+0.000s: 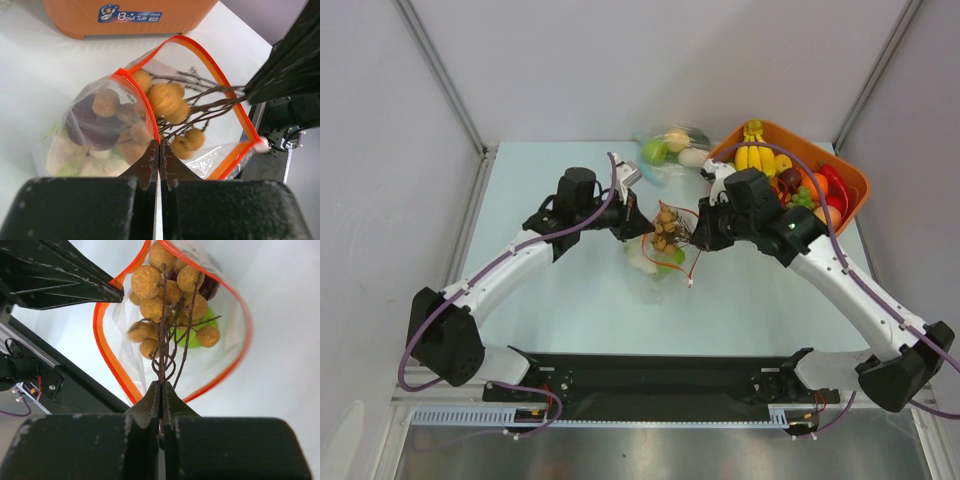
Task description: Open the zip-top bag and remove the fake food
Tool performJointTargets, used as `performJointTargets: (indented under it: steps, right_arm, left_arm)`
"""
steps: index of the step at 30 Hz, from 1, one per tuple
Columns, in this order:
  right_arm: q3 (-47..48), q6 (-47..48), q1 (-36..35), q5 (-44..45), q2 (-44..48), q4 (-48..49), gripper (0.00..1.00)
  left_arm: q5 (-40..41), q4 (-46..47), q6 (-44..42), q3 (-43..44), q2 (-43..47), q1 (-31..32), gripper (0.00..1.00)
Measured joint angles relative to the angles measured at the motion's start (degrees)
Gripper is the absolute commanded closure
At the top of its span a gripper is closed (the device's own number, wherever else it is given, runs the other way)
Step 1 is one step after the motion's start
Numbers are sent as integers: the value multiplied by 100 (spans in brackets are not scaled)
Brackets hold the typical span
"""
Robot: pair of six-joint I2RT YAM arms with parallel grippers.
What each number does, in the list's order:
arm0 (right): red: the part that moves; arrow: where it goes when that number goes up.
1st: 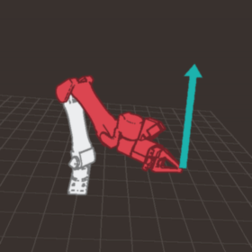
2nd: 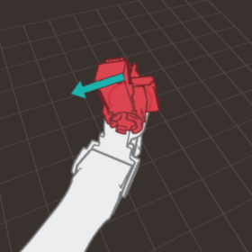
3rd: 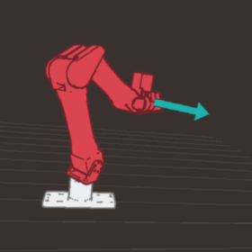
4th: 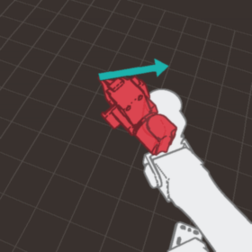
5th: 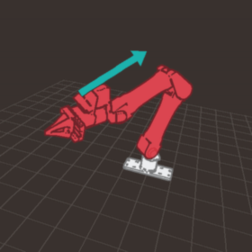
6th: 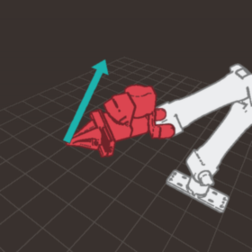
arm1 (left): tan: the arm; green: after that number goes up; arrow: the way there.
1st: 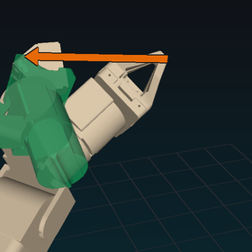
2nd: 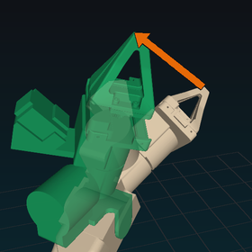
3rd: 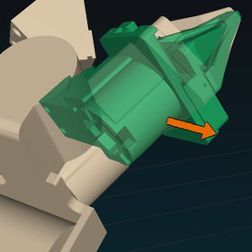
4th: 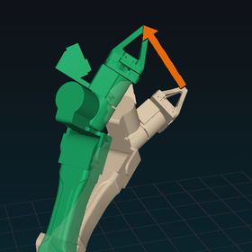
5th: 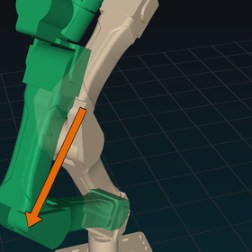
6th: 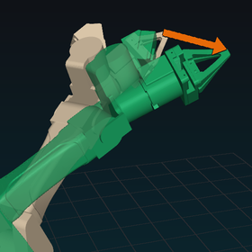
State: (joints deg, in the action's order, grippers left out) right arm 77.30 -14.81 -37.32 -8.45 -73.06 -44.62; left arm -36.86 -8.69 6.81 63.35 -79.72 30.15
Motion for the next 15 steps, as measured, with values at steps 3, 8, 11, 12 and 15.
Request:
performJointTargets:
  steps: [3, 8, 11, 12, 15]
  right_arm:
    - [7, -2, 120, -48, 212, -4, 100]
    - [22, -17, 334, -229, 586, -33, 100]
    - [42, -22, 450, -352, 776, -94, 100]
    - [66, -22, 505, -424, 833, -125, 100]
    - [260, -20, 693, -678, 977, -297, 100]
  left_arm:
    - [127, -59, 0, 0, 0, 2, 100]
    - [527, -125, 9, 0, 0, 4, 100]
    - [793, -153, 28, 0, 0, -24, 99]
    - [866, -166, 39, 0, 0, -39, 100]
    - [1021, -181, 103, 0, 0, -153, 100]
